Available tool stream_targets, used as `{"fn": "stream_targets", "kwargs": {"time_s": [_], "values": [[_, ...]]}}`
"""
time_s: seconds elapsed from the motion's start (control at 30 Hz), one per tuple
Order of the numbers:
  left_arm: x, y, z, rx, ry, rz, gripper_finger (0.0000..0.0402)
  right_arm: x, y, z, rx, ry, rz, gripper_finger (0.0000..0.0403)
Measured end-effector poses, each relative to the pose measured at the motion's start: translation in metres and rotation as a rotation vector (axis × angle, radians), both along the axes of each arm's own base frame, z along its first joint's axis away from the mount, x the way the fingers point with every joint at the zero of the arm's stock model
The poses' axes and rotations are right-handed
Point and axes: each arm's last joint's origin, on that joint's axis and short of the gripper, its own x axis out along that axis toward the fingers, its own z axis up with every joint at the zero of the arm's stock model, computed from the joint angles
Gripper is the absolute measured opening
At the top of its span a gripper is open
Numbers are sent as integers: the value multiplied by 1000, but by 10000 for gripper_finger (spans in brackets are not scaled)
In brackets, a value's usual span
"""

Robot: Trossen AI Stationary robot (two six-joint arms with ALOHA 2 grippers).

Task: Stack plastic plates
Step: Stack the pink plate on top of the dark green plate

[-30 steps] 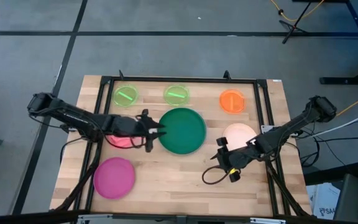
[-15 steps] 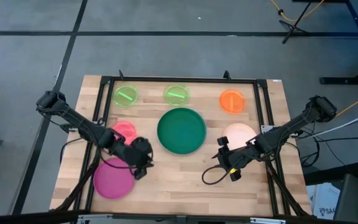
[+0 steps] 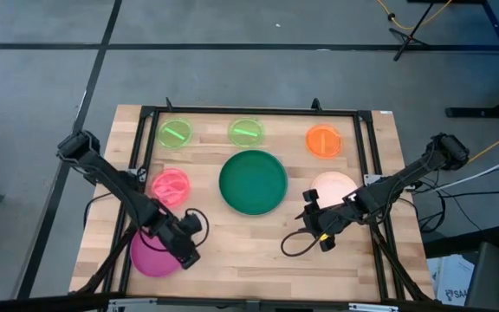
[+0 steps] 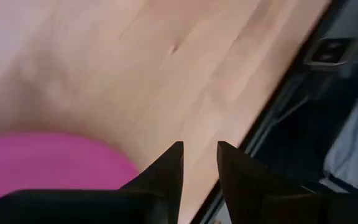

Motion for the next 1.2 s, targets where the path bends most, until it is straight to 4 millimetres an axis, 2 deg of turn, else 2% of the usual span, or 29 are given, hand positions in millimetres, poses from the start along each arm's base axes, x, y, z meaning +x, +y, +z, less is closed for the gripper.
{"fn": "stream_targets", "kwargs": {"time_s": [0.37,0.93,1.2], "values": [[2,-5,-34,-2,252,112,72,0,-1,0,-14,-9,-14,154],[7,-10,-60,23,370,191,54,0,-1,0,-9,-8,-20,154],[6,-11,-62,0,401,131,54,1,0,0,-7,-11,-21,154]]}}
